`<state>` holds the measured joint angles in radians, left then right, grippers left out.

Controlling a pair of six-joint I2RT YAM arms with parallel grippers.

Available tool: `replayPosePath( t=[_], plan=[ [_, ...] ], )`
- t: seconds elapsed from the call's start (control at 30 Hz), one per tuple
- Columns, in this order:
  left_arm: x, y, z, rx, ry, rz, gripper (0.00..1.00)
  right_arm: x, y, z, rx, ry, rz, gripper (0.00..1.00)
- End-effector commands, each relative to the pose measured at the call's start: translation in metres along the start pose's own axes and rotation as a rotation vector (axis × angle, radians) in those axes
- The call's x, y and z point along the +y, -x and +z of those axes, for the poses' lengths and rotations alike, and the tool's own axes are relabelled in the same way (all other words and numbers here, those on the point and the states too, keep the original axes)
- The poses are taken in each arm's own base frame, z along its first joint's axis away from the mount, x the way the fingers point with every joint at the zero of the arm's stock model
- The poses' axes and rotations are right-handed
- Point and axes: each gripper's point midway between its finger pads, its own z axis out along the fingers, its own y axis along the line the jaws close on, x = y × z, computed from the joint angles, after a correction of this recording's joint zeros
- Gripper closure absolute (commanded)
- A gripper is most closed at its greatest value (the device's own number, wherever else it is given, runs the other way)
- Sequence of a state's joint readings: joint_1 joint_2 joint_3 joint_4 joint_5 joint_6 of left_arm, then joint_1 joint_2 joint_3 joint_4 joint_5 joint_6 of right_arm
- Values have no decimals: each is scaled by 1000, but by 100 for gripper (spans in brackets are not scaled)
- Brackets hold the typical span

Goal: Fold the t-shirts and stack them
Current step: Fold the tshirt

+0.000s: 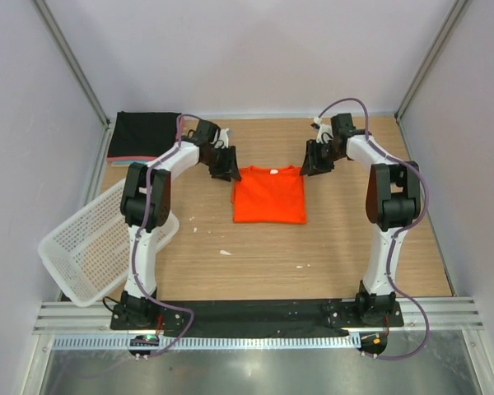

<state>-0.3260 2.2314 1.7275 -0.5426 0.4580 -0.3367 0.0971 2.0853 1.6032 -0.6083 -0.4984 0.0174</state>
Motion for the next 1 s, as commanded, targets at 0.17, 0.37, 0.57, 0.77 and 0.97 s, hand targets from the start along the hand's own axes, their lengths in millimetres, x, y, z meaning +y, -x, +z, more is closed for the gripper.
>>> replayPosePath(
  t=[0.17, 0.37, 0.57, 0.77, 0.97],
  plan=[
    [-11, 24, -2, -46, -48, 81, 54, 6, 17, 5, -4, 85, -98, 58],
    [-15, 22, 2, -36, -81, 94, 59, 5, 15, 13, 17, 112, -102, 59],
    [-22, 24, 2, -41, -123, 92, 77, 8, 12, 16, 21, 134, -100, 67],
    [-27, 28, -1, -52, -138, 83, 95, 10, 11, 18, 20, 159, -95, 69],
    [-29, 31, -1, -55, -140, 77, 100, 3, 9, 23, 38, 125, -91, 63]
  ],
)
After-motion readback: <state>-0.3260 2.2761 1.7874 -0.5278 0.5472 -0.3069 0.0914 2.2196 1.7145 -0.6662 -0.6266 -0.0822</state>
